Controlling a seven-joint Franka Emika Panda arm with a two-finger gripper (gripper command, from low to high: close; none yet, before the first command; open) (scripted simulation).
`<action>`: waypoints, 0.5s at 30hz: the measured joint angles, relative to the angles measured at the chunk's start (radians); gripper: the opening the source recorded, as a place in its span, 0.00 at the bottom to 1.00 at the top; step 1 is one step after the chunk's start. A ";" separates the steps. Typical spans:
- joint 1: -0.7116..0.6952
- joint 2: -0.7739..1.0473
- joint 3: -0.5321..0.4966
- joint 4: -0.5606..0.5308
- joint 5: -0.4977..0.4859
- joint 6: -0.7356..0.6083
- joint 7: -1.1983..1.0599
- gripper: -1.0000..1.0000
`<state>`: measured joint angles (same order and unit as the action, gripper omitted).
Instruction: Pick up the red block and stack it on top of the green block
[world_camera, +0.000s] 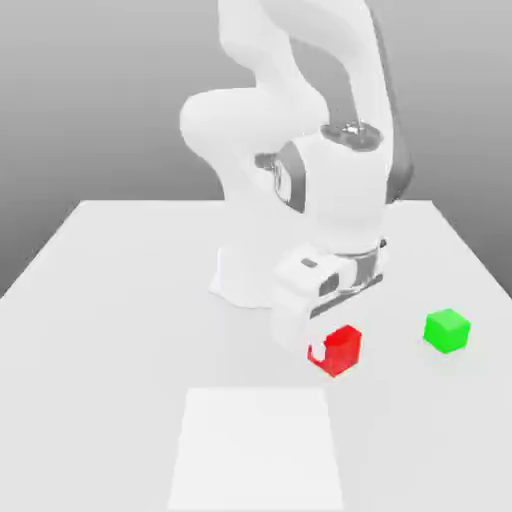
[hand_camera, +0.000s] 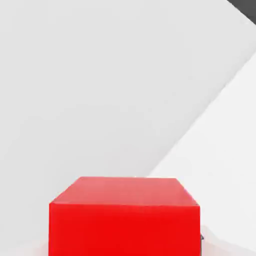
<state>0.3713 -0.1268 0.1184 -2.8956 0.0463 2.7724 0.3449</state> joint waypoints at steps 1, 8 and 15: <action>0.035 -0.006 0.025 0.006 0.011 -0.011 -0.010 0.00; 0.281 -0.041 0.203 0.047 0.078 -0.085 -0.071 0.00; 0.328 0.107 0.264 0.068 -0.043 0.036 0.009 0.00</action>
<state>0.6989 -0.0202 0.3821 -2.8274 0.0033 2.8087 0.3542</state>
